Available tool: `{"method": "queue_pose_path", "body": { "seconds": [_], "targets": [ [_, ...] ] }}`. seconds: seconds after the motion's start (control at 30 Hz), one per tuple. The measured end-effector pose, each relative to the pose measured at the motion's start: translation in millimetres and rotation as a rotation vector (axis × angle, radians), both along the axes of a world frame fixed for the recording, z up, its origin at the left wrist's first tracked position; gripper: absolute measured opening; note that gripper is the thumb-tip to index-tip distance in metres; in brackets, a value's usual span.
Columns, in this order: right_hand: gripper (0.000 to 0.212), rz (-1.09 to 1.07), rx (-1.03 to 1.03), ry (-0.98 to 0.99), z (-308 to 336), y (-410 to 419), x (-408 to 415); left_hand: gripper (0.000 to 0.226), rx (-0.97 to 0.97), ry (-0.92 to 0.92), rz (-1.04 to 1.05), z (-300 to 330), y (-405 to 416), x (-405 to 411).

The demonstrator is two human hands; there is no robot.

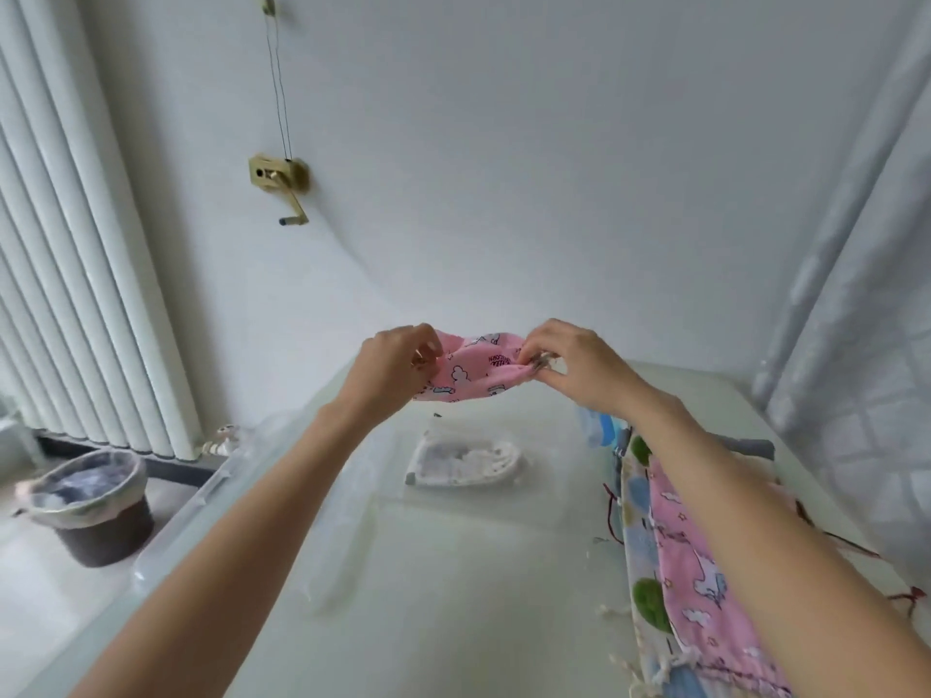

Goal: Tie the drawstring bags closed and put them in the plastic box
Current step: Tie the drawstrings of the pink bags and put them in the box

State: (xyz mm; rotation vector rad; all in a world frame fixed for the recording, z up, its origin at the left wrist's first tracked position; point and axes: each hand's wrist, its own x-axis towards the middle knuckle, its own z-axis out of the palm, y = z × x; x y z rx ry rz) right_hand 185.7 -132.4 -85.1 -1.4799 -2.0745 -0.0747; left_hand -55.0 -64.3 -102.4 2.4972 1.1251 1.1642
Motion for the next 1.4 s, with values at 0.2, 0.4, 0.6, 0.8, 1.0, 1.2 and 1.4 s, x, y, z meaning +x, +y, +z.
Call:
{"method": "queue_pose_path", "body": {
  "seconds": [0.2, 0.4, 0.6, 0.8, 1.0, 1.2, 1.4],
  "targets": [
    [0.031, 0.007, -0.317, -0.182, -30, 45, -14, 0.016, 0.029, 0.443, 0.123, -14, 34, -3],
    [0.036, -0.112, -0.214, -0.086, -31, 8, -6, 0.02, 0.219, 0.272, 0.121, -18, 3, 2],
    [0.025, -0.179, 0.097, 0.141, -42, -104, 6, 0.022, 0.138, -0.09, -0.168, -46, -94, 41],
    [0.023, -0.378, -0.067, 0.22, -104, -204, 32, 0.016, -0.192, 0.096, -0.369, -104, -159, 92],
    [0.028, -0.668, 0.026, 0.101, -158, -266, 61, 0.034, -0.275, 0.296, -0.423, -140, -196, 127],
    [0.027, -0.733, 0.007, 0.161, -181, -295, 75, 0.009, -0.298, 0.209, -0.461, -151, -187, 121],
    [0.031, -0.876, 0.078, 0.23, -181, -298, 78, 0.006, -0.299, 0.01, -0.379, -151, -170, 107]
  ]
}}
